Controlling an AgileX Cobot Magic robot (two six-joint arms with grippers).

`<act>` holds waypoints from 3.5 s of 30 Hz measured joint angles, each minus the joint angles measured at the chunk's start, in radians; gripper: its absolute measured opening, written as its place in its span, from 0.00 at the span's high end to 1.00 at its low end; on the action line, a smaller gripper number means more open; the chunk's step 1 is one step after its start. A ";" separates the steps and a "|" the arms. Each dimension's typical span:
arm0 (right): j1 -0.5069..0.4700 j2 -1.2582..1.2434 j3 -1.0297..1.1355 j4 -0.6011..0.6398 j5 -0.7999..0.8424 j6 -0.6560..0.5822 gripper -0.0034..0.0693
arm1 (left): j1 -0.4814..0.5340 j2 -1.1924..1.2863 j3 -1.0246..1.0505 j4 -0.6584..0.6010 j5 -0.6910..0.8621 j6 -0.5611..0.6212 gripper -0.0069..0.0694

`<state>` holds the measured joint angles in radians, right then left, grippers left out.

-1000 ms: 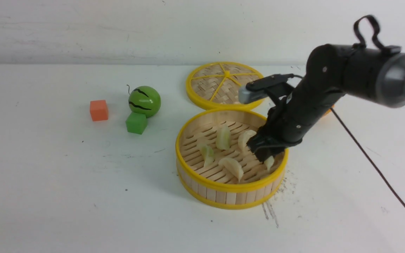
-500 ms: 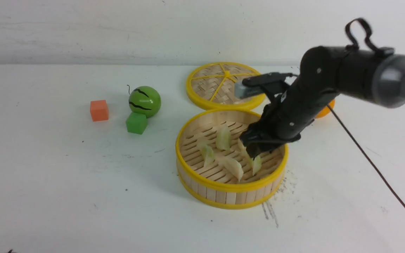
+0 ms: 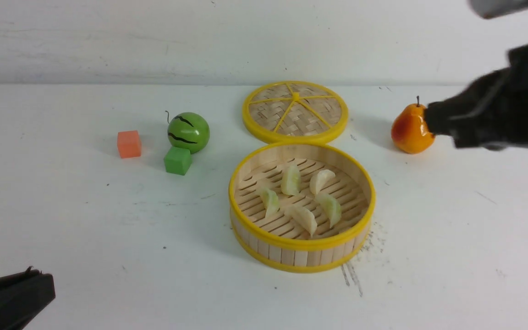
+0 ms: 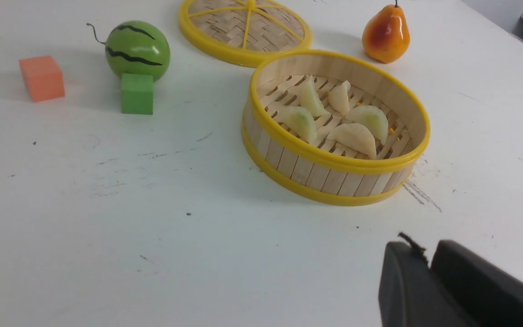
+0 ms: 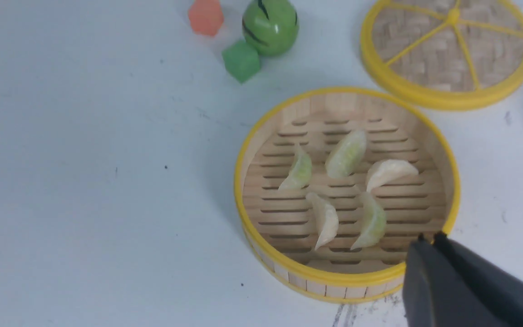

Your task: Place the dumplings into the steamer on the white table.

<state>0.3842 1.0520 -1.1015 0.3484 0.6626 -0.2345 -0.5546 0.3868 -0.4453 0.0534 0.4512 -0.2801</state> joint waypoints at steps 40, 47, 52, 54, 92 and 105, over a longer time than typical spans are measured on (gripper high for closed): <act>-0.181 -0.813 0.820 -0.321 -0.404 0.276 0.97 | 0.000 0.000 0.000 0.002 0.008 -0.003 0.76; -0.423 -1.056 1.083 -0.357 -0.394 0.374 0.97 | 0.000 0.000 0.000 0.003 0.008 -0.003 0.76; -0.455 -1.062 1.128 -0.358 -0.337 0.385 0.97 | 0.000 0.000 0.000 0.003 0.015 -0.003 0.75; -0.455 -1.062 1.127 -0.358 -0.322 0.387 0.97 | 0.000 0.000 0.000 0.003 0.016 -0.003 0.75; -0.455 -1.062 1.120 -0.360 -0.284 0.399 0.94 | 0.011 0.000 0.074 0.158 -0.185 -0.003 0.77; -0.455 -1.062 1.120 -0.360 -0.284 0.401 0.93 | 0.531 -0.276 0.386 -0.037 -0.379 0.134 0.93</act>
<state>-0.0711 -0.0105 0.0187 -0.0120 0.3790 0.1661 -0.0241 0.1107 -0.0592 0.0165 0.0726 -0.1465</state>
